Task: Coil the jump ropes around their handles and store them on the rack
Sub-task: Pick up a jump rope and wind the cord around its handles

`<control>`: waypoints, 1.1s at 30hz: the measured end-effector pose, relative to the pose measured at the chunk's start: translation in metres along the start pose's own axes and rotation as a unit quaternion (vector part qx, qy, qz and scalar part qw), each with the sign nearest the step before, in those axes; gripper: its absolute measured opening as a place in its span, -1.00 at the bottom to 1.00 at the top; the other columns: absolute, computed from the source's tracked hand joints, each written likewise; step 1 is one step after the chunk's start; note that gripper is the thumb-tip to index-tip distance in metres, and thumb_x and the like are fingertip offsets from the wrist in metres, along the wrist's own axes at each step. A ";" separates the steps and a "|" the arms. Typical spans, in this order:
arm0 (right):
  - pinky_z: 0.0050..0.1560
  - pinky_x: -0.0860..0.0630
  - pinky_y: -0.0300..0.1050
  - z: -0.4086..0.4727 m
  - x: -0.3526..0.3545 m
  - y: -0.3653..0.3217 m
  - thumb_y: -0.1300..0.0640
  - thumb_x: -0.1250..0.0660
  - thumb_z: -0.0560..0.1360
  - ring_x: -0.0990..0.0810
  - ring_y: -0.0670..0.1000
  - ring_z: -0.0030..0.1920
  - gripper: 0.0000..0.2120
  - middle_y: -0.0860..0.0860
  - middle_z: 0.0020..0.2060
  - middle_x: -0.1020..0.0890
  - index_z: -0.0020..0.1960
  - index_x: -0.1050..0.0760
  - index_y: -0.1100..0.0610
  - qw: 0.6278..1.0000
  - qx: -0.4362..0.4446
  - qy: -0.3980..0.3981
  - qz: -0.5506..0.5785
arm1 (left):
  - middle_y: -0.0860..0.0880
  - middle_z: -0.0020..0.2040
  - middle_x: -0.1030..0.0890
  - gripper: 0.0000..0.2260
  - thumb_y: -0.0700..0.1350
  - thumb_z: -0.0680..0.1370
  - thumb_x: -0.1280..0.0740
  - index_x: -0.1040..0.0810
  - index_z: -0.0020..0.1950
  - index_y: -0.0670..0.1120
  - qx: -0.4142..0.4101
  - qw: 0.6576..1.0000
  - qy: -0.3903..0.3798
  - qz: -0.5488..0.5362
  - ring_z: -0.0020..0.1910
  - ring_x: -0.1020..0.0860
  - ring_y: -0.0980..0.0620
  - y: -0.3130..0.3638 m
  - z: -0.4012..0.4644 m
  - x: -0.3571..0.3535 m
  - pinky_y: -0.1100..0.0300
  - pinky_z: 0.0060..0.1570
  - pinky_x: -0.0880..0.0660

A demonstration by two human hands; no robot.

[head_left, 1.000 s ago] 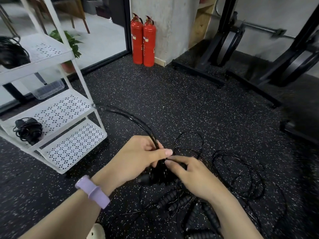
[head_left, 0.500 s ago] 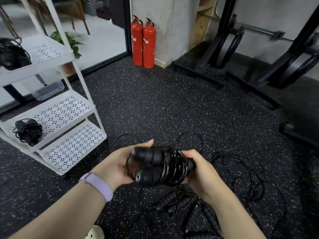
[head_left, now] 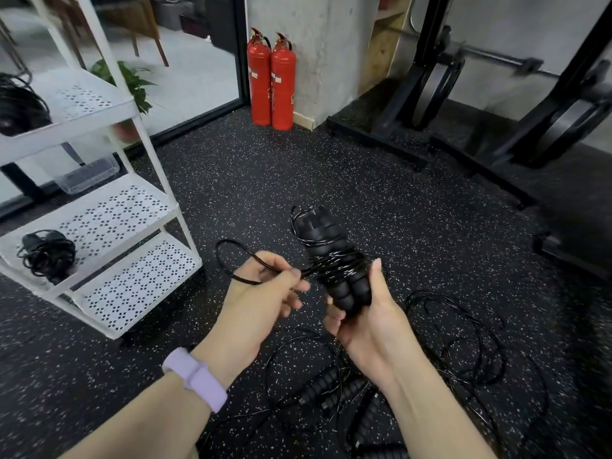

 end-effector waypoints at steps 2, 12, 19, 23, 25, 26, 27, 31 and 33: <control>-0.35 -0.39 -0.15 0.001 0.003 0.000 -0.37 -0.22 0.52 -0.37 -0.03 -0.38 -0.38 0.04 -0.29 -0.52 0.19 -0.61 0.16 0.998 0.023 0.028 -0.042 | -0.09 -0.31 -0.70 -0.87 -0.26 0.53 -0.48 -0.53 -0.09 -0.15 -0.071 0.991 -0.041 0.109 -0.46 -0.60 0.05 0.002 -0.005 -0.001 0.27 -0.47 -0.47; 0.12 -0.50 -0.21 -0.005 0.022 -0.007 -0.30 -0.21 0.63 -0.61 -0.29 0.08 -0.71 -0.29 0.04 -0.69 0.17 -0.61 -0.22 0.861 0.172 0.060 -0.474 | 0.16 -0.15 -0.48 -0.68 0.34 0.51 -0.29 -0.56 -0.29 0.16 -0.269 0.858 -0.071 0.431 -0.11 -0.50 0.19 0.005 -0.012 0.012 0.34 -0.07 -0.39; 0.05 -0.46 -0.22 -0.006 0.024 -0.008 -0.31 -0.22 0.61 -0.61 -0.30 0.05 -0.72 -0.30 0.01 -0.69 0.14 -0.61 -0.23 0.837 0.160 0.001 -0.524 | 0.23 -0.04 -0.69 -0.74 0.09 0.61 -0.36 -0.70 -0.23 0.07 -0.182 0.945 -0.053 0.266 -0.01 -0.64 0.23 0.011 -0.014 0.011 0.45 -0.06 -0.42; 0.06 -0.49 -0.19 -0.005 0.022 -0.006 -0.36 -0.24 0.56 -0.61 -0.27 0.05 -0.73 -0.31 0.01 -0.67 0.14 -0.58 -0.29 0.821 0.162 -0.016 -0.547 | 0.15 -0.02 -0.74 -0.83 0.05 0.64 -0.34 -0.74 -0.04 0.18 -0.104 0.967 -0.095 0.213 0.01 -0.69 0.16 0.011 -0.009 0.015 0.11 0.12 -0.60; 0.14 -0.50 -0.17 -0.006 0.023 -0.008 -0.43 -0.22 0.49 -0.61 -0.27 0.09 -0.62 -0.31 0.05 -0.68 0.18 -0.58 -0.30 0.818 0.155 -0.029 -0.553 | 0.24 0.05 -0.72 -0.79 0.00 0.68 -0.29 -0.72 0.01 0.19 -0.107 0.959 -0.120 0.234 0.04 -0.67 0.24 0.011 -0.009 0.016 0.06 0.13 -0.59; 0.16 -0.50 -0.18 -0.007 0.023 -0.010 -0.45 -0.22 0.46 -0.61 -0.29 0.11 -0.60 -0.33 0.07 -0.68 0.18 -0.59 -0.33 0.818 0.151 -0.038 -0.553 | 0.28 0.06 -0.70 -0.78 0.00 0.69 -0.26 -0.71 0.02 0.18 -0.113 0.952 -0.126 0.253 0.02 -0.66 0.28 0.012 -0.008 0.017 0.07 0.11 -0.58; 0.16 -0.48 -0.21 -0.009 0.023 -0.012 -0.44 -0.24 0.45 -0.60 -0.30 0.13 -0.63 -0.35 0.08 -0.67 0.17 -0.59 -0.37 0.819 0.148 -0.051 -0.553 | 0.30 0.06 -0.69 -0.77 0.01 0.69 -0.23 -0.69 0.03 0.18 -0.120 0.944 -0.128 0.281 0.00 -0.65 0.30 0.013 -0.007 0.019 0.10 0.07 -0.57; 0.28 -0.47 -0.14 -0.014 0.025 -0.016 -0.26 -0.34 0.58 -0.61 -0.24 0.21 -0.75 -0.28 0.16 -0.68 0.23 -0.63 -0.30 0.822 0.135 -0.104 -0.544 | 0.09 -0.04 -0.72 -0.77 0.10 0.68 -0.20 -0.64 0.01 0.16 -0.126 0.914 -0.139 0.358 -0.06 -0.67 0.06 0.015 -0.003 0.026 -0.03 0.05 -0.58; 0.35 -0.46 -0.06 -0.015 0.027 -0.017 -0.29 -0.36 0.56 -0.60 -0.20 0.23 -0.71 -0.22 0.17 -0.67 0.24 -0.63 -0.29 0.820 0.138 -0.113 -0.544 | 0.00 -0.12 -0.71 -0.78 0.12 0.67 -0.22 -0.63 -0.02 0.12 -0.128 0.912 -0.156 0.358 -0.16 -0.65 -0.03 0.014 -0.004 0.028 -0.03 -0.04 -0.59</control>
Point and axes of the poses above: each hand's wrist, its own z-axis towards the middle knuckle, its own x-axis out of the back of the hand, y = z × x, the point moved 1 cm from there along z, towards the middle knuckle
